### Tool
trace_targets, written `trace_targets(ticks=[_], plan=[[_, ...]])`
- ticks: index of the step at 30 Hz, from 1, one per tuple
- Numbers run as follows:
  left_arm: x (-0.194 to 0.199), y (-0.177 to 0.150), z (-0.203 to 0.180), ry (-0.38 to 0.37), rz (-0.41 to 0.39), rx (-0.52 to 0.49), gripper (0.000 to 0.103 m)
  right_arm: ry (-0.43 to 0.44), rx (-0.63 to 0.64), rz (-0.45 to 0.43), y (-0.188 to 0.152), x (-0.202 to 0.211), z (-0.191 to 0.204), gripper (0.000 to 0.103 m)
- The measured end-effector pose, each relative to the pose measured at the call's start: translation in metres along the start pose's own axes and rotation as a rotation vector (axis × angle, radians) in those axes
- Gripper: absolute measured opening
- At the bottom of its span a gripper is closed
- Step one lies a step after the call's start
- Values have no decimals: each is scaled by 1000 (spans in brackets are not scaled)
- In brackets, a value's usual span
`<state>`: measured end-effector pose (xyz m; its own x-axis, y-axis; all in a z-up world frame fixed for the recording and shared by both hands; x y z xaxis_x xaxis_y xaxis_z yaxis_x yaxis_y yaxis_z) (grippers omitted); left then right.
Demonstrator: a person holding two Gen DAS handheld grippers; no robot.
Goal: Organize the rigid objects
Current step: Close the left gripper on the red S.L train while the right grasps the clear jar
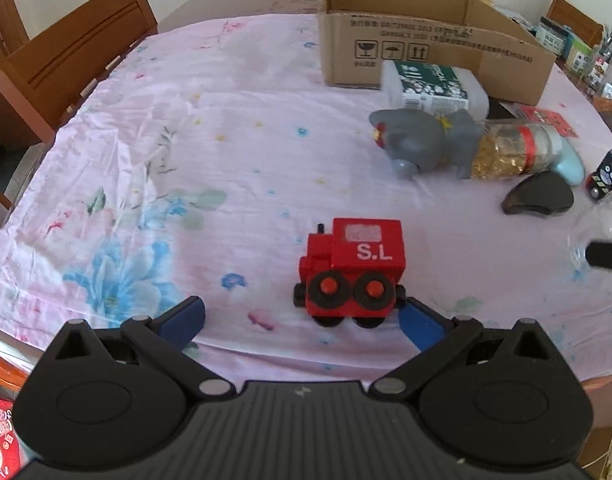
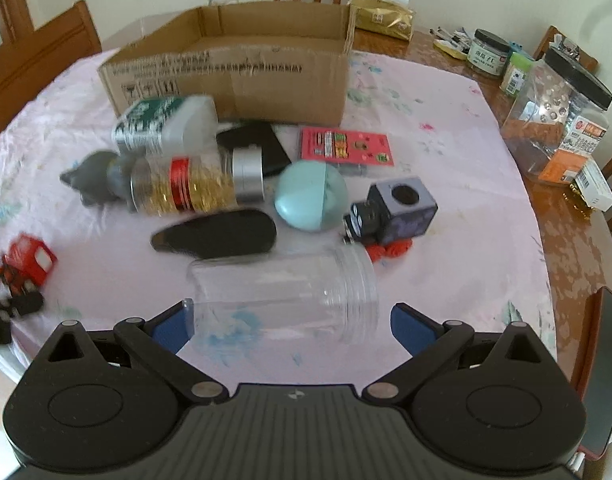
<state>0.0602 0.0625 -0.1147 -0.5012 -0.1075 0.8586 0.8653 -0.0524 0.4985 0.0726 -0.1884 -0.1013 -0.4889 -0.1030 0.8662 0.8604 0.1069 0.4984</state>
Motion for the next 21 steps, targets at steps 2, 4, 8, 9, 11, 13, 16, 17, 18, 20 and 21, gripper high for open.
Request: trace_targets(ticks=[2,4,8,9,11,13,16,17,18,20,21], plan=[[-2,1,-1,-9,-12,-7,102,0,10,13,-5,-4,-1,103],[-3,1,-3,-20,-31,-14,102,10,17,21,-9,-9,-1,103],[-4,1,-9,-42,-58,-31,102,23,26,3,-15,-14,-1,103],[-5,2,-10,-48,-60,-30,103,30,38,-11,-16,-14,-1,103],[-7,2,-10,-62,-63,-17,103,43,60,-40,-18,-14,-1,103],[-7,3,-11,-59,-68,-16,103,50,72,-71,-22,-13,-2,103],[-8,3,-11,-57,-75,-9,103,52,78,-111,-28,-11,-3,103],[-8,3,-12,-57,-81,-8,103,52,77,-118,-29,-10,-3,103],[-8,2,-12,-56,-88,-5,103,50,75,-124,-29,-10,-2,103],[-8,2,-13,-52,-92,0,103,48,73,-130,-29,-10,-2,103],[-8,2,-14,-52,-94,0,103,48,75,-129,-28,-10,-2,103]])
Point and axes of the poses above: each gripper's, at about its wrist camera, not at the fingertips, and x roughly against the way its jaws point, z to its left, y to its top, the point moved 1 cm from there along -x, roughly the way its jaws point, and after that the axes turned 5 degrees about y, right-handed, at the moved point
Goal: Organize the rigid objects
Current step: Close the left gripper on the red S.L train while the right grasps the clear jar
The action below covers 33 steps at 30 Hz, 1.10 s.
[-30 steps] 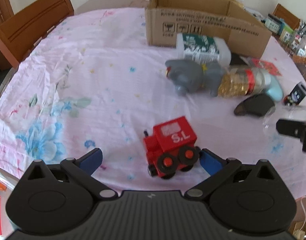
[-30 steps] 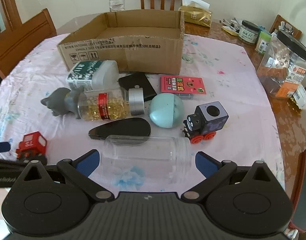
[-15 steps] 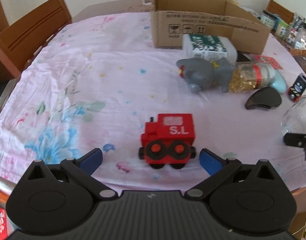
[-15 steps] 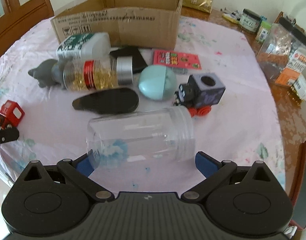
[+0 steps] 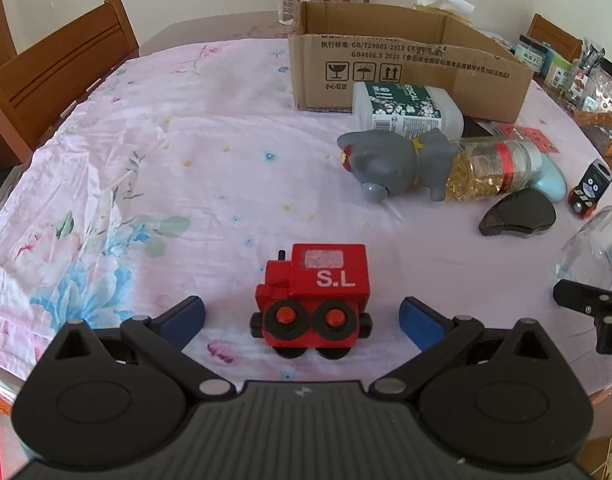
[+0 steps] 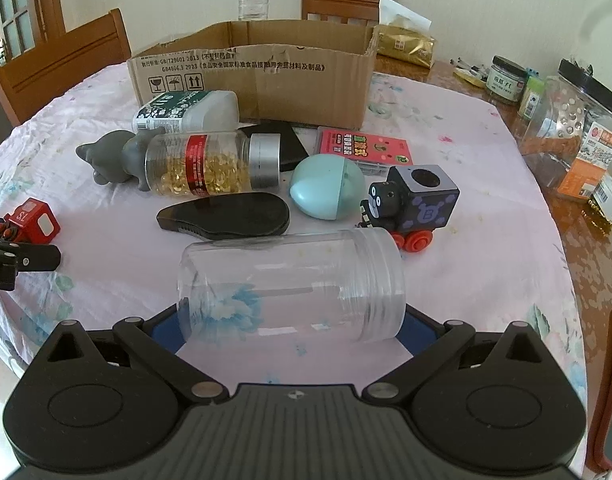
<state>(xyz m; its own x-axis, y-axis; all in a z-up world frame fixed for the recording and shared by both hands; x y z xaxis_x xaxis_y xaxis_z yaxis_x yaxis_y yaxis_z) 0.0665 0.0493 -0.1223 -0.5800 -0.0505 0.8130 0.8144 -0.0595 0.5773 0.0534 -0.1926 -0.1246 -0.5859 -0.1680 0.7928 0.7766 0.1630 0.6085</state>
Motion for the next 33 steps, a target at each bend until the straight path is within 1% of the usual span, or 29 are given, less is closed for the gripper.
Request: trace_targets(ticks=[4,6,8,10,13,17,22,29,32,33], plan=[[2,-2,-2,-8,-20,-6,101,11,12,-7,0,-1,0,103],[4,-3,-3,-14,-29,-12,96,15,18,-16,-1,-1,-1,103],[7,-3,-6,-25,-42,-25,87,15,19,-20,-1,-1,0,103],[9,-3,-9,-35,-52,-37,82,15,18,-16,0,-1,0,103],[8,-2,-9,-40,-61,-43,80,17,20,2,2,-2,-1,103],[7,0,-6,-39,-71,-39,71,15,21,38,7,-4,0,103],[8,-1,-6,-35,-73,-32,68,-13,40,58,10,-1,4,103],[9,0,-5,-35,-68,-34,61,-9,57,32,17,8,10,103],[10,1,-5,-40,-66,-39,55,-6,53,30,19,9,10,99],[10,2,-4,-41,-66,-41,55,-12,53,31,20,9,10,97]])
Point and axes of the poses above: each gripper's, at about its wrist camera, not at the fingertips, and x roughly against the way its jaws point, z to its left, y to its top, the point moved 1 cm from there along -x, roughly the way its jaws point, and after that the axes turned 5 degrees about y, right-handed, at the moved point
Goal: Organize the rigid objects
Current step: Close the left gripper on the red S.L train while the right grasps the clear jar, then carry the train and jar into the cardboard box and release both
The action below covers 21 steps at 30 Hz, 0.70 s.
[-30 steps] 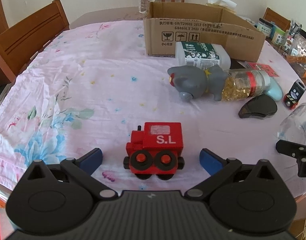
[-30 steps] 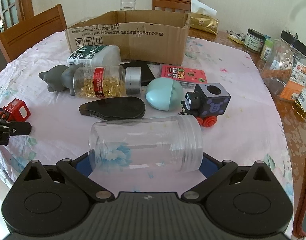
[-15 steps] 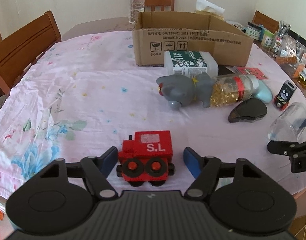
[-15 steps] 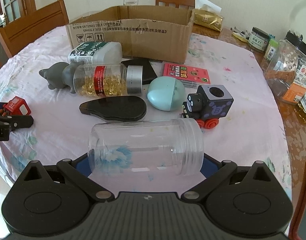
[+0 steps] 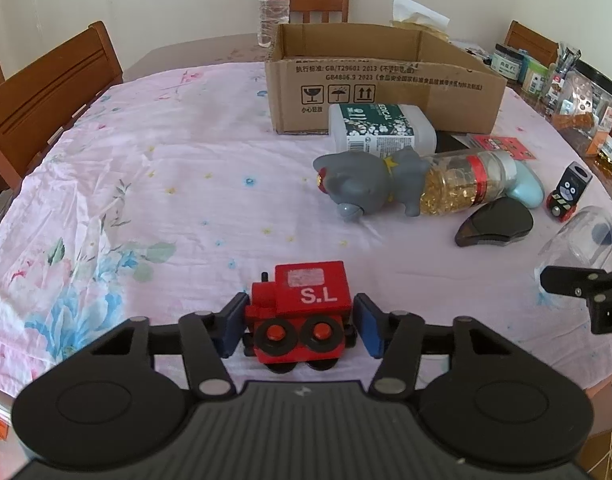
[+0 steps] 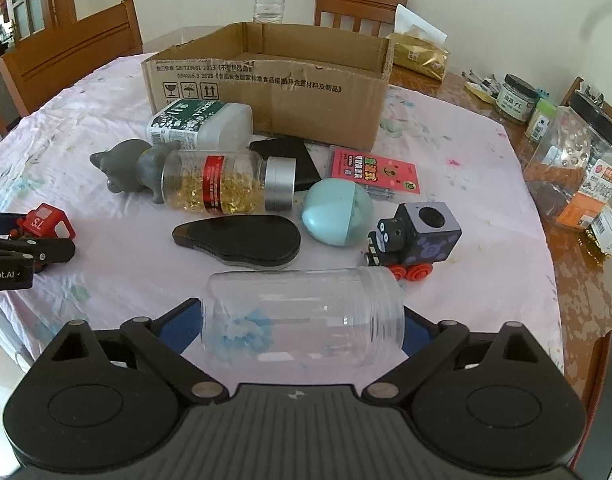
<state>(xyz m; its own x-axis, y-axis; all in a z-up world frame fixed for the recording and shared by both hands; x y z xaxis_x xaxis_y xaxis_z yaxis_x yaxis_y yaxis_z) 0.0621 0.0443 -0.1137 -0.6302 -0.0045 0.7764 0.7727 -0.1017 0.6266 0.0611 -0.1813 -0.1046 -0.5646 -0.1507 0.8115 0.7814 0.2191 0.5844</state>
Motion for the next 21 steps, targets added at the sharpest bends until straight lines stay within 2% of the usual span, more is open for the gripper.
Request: trace_targets(ticks=[3,12,21], plan=[[0,1,1,-3,9,-3,54,-14,6,8,1,0,0,93],[3,10,4,-34,35,-39,54,3,-13,34,8,5,-3,93],[16,41,12,-88,57,-119,54,25,34,52,35,23,0,93]])
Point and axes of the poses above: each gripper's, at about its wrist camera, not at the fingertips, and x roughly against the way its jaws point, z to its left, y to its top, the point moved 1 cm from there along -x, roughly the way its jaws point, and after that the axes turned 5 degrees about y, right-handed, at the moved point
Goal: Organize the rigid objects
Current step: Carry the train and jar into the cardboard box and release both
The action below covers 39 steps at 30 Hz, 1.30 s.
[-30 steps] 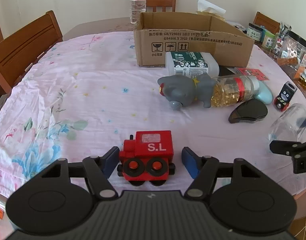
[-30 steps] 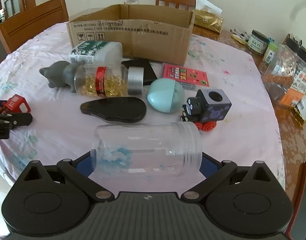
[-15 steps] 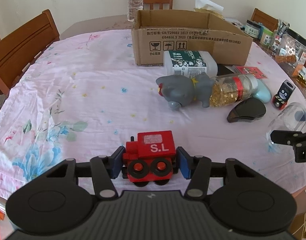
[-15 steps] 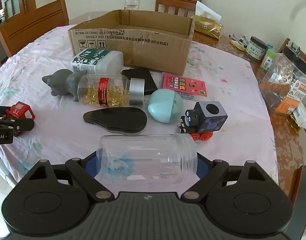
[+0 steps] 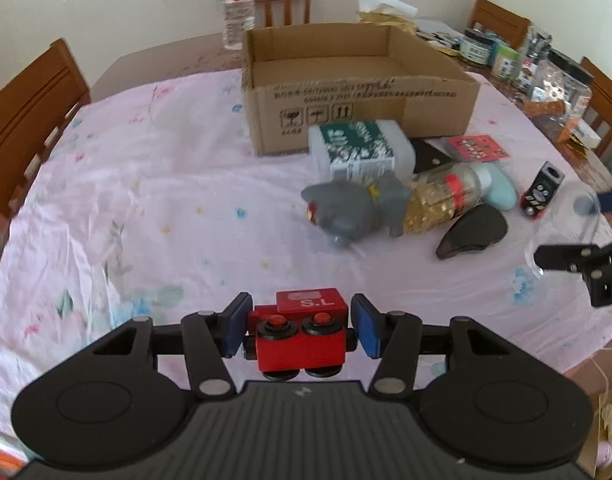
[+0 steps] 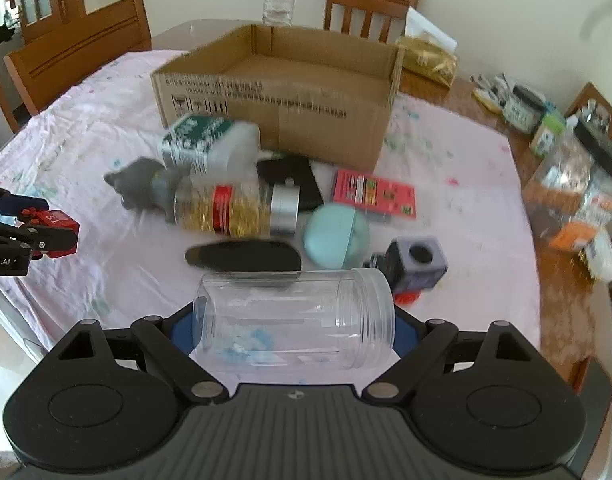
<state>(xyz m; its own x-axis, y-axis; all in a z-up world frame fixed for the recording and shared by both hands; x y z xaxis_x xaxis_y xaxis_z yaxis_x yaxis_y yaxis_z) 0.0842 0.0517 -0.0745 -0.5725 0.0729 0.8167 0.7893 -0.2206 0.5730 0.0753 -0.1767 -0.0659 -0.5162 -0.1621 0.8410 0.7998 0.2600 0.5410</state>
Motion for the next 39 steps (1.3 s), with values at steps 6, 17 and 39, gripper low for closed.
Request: trace_targets(ticks=[6,17,39], plan=[[15,29,1,-50,-12,-68,54,30,14,-52,28,19,-6,93],[12,130,3,-128,-127,-165,54,27,50,-161,97,23,-14,93],[-120,266,22,-94,-206,-181,85,-66,-58,-136,191,-23,-37,93]])
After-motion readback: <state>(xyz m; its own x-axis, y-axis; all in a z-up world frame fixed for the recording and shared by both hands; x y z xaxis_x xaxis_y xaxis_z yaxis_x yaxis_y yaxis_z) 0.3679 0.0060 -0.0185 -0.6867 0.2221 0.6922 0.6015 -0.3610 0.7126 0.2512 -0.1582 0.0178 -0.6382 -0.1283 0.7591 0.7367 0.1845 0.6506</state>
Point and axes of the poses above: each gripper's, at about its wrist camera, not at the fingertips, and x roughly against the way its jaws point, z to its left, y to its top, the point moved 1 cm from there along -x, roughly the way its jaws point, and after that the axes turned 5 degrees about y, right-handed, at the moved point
